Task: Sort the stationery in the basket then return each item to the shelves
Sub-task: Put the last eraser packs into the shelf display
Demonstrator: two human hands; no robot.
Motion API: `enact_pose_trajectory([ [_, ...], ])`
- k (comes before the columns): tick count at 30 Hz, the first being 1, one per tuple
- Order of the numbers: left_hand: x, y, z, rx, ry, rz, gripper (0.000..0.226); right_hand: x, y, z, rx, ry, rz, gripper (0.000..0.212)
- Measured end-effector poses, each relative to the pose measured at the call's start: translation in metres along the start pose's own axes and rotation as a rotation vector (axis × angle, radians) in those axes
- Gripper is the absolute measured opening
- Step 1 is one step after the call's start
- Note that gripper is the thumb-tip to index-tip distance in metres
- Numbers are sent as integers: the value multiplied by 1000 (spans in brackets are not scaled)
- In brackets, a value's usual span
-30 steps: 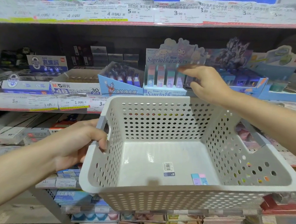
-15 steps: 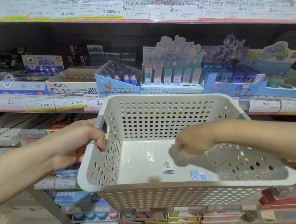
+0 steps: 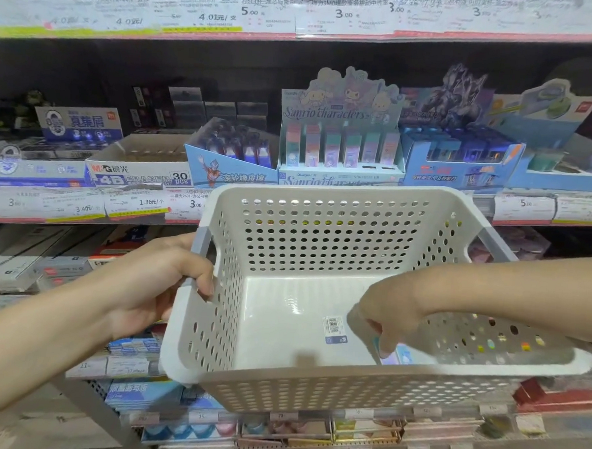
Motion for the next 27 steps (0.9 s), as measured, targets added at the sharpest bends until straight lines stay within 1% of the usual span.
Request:
enact_pose_trajectory([
  [1, 0, 0, 0, 0, -3, -1, 48, -1, -2, 1, -42, -35, 27, 22],
  [2, 1, 0, 1, -1, -9, -3, 50, -1, -2, 2, -52, -99, 52, 30],
  [3, 1, 0, 1, -1, -14, -4, 52, 0, -2, 3, -49, -194, 94, 31],
  [5, 1, 0, 1, 5, -23, -2, 53, 2, 3, 9, -71, -428, 168, 25],
  [7, 1, 0, 2, 6, -30, 4, 54, -1, 16, 22, -159, -638, 203, 23],
  [8, 1, 0, 2, 2, -32, 10, 55, -3, 25, 32, -231, -726, 239, 23],
  [10, 2, 0, 4, -6, -25, 27, 54, -13, 45, 54, -449, -863, 313, 19],
  [13, 2, 1, 4, -6, -14, 34, 55, -36, 76, 82, -898, -985, 346, 12],
  [15, 0, 2, 3, -4, -17, 26, 59, -54, 87, 91, -1187, -1018, 332, 14],
  [16, -1, 2, 3, -2, -20, 22, 63, -62, 90, 95, -1302, -1015, 313, 15],
  [18, 0, 2, 3, 1, -46, 15, 70, -80, 88, 100, -1460, -964, 232, 18],
  [20, 1, 0, 4, 9, -65, 12, 68, -96, 83, 103, -1516, -858, 112, 15],
  [22, 2, 0, 4, 18, -67, 7, 62, -104, 77, 106, -1506, -787, 49, 25],
  [24, 1, 0, 3, 20, -61, 6, 60, -106, 72, 109, -1504, -737, 36, 32],
  [27, 1, 0, 4, 17, -59, 11, 59, -107, 70, 114, -1517, -740, 51, 32],
])
Point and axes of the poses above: each hand's wrist, its own y-axis away from the middle knuckle, its own z-axis out of the back of the hand, x = y × z, the point moved 2 cm from there along -y, towards the middle knuckle, and after that the axes turned 2 degrees about -y, right-handed, at the moved point
